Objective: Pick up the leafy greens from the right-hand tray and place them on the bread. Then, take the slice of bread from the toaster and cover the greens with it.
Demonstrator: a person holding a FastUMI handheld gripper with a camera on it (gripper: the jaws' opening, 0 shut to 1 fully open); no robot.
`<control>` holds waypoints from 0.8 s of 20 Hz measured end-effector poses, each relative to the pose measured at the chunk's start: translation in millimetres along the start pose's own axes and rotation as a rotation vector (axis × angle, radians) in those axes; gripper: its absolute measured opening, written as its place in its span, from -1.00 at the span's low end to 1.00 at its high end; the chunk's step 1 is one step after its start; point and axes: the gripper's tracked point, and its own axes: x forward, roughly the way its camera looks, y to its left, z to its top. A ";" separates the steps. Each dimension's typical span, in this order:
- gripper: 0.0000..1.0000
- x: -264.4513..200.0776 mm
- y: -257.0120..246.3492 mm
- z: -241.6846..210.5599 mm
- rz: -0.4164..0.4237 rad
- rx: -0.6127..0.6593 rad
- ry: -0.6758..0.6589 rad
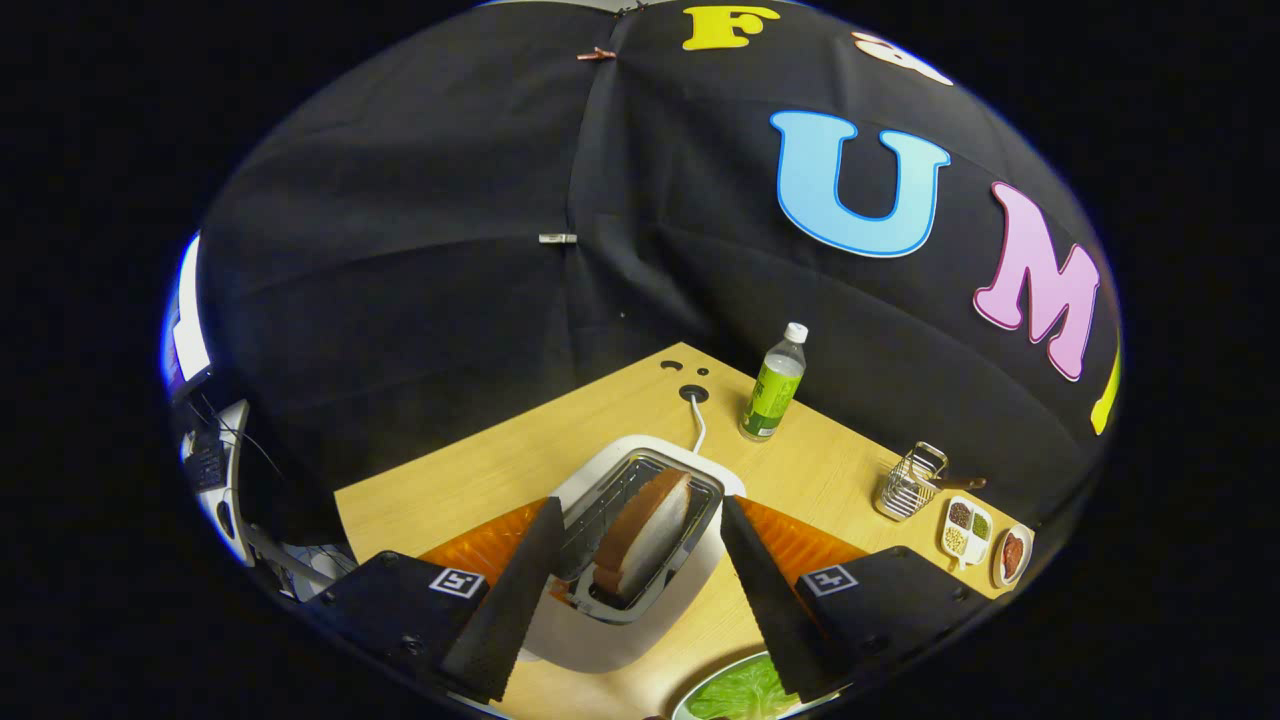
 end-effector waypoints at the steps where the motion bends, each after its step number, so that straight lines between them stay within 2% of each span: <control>1: 0.97 6.2 1.3 -4.9 -0.011 -0.008 0.017; 5: 0.84 24.2 1.8 -18.4 -0.049 -0.035 0.055; 7: 0.66 29.2 3.6 -20.0 -0.058 -0.037 0.059; 8: 0.47 31.4 4.5 -19.5 -0.061 -0.035 0.062; 12: -0.10 32.7 5.8 -21.3 -0.080 -0.020 0.080; 13: -0.16 32.7 5.7 -22.3 -0.085 -0.011 0.087; 14: -0.34 31.7 5.4 -21.2 -0.086 -0.002 0.091; 16: -0.55 31.0 1.9 -22.4 -0.089 0.022 0.104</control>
